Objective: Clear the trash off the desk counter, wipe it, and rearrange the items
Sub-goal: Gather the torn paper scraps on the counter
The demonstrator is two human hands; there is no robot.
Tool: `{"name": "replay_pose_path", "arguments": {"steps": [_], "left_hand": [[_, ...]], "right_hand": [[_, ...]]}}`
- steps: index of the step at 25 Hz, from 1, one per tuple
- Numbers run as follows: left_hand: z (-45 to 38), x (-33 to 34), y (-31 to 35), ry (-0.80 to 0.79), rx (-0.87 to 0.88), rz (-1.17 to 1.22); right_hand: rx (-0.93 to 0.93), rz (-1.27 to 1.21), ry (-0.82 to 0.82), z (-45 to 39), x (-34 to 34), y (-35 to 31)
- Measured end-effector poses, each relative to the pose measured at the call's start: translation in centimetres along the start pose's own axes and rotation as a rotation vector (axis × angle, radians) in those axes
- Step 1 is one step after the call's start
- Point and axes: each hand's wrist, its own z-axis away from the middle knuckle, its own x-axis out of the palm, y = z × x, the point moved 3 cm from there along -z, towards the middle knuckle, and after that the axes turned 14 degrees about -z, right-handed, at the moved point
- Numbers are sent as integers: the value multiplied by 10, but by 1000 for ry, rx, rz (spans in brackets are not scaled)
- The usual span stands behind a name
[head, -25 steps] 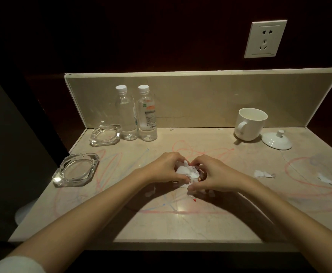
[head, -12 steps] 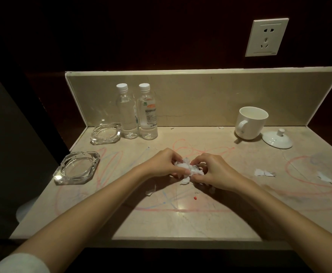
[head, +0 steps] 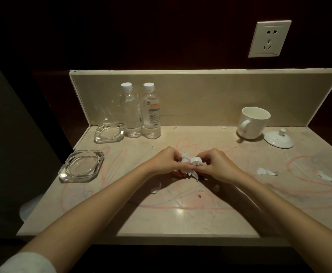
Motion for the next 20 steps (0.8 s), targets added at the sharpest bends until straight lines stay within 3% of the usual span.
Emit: {"name": "replay_pose_path", "arguments": {"steps": [9,16,20], "left_hand": [[19,-18,4,-33,-20,246],[57,-41,-8,46,-19,236],[109,-57,-19,114,-66,241]], "right_hand": [[101,-221,-34,-7,5,-24],[61,-271,-69,-5,28,-53],[10,-388,-196,5,62,-93]]}}
